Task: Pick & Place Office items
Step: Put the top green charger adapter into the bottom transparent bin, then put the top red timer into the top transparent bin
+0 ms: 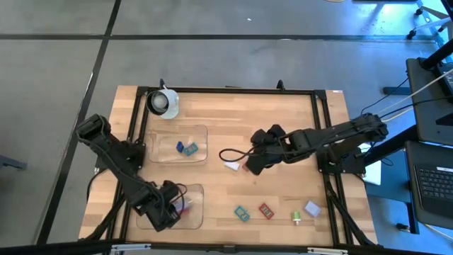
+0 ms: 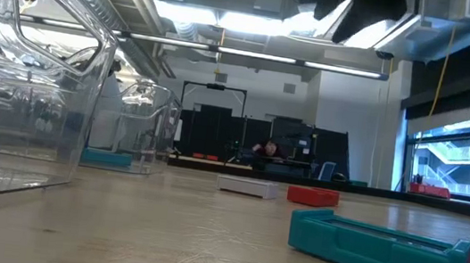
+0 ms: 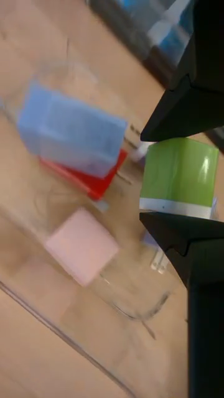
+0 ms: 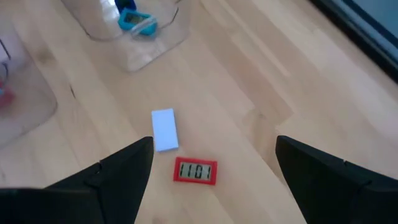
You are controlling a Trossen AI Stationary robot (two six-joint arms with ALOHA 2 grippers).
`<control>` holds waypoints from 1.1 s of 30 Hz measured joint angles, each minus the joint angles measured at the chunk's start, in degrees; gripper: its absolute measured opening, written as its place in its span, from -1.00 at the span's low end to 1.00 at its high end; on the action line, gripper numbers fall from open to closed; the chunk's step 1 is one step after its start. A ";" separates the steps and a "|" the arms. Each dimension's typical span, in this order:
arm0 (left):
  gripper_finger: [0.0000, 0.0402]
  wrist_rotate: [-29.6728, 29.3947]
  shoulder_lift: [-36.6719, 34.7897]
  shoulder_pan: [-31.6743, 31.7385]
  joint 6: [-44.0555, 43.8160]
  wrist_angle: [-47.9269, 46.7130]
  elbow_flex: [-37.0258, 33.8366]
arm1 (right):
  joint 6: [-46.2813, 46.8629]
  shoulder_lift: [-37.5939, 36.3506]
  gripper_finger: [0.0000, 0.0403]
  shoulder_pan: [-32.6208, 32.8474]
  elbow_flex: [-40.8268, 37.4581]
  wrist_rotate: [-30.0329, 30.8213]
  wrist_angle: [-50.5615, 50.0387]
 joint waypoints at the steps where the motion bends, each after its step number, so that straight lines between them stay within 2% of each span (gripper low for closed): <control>1: -0.15 0.01 0.00 -0.30 -1.28 0.05 -0.53 | -0.67 0.43 0.69 -0.17 0.00 -0.57 -0.02; 7: -0.12 -0.31 0.20 -1.07 -2.00 -0.20 -1.72 | -2.25 3.37 0.69 -0.35 -0.02 -1.63 -0.16; 21: 0.12 -0.47 0.20 -1.05 -2.04 -0.08 -1.72 | -3.93 5.20 0.69 -0.44 -0.04 -1.54 -0.16; 25: 0.18 1.09 0.20 -0.24 1.04 -0.10 -0.40 | -3.93 5.20 0.69 -0.69 -0.04 -1.67 -0.52; 27: 0.20 2.17 0.20 0.93 4.74 -0.25 1.00 | -4.41 5.20 0.69 -1.42 -0.04 -3.63 -1.74; 33: 0.16 3.89 0.20 5.47 14.57 -0.41 7.24 | -5.72 6.05 0.69 -7.12 -0.07 -15.96 -7.30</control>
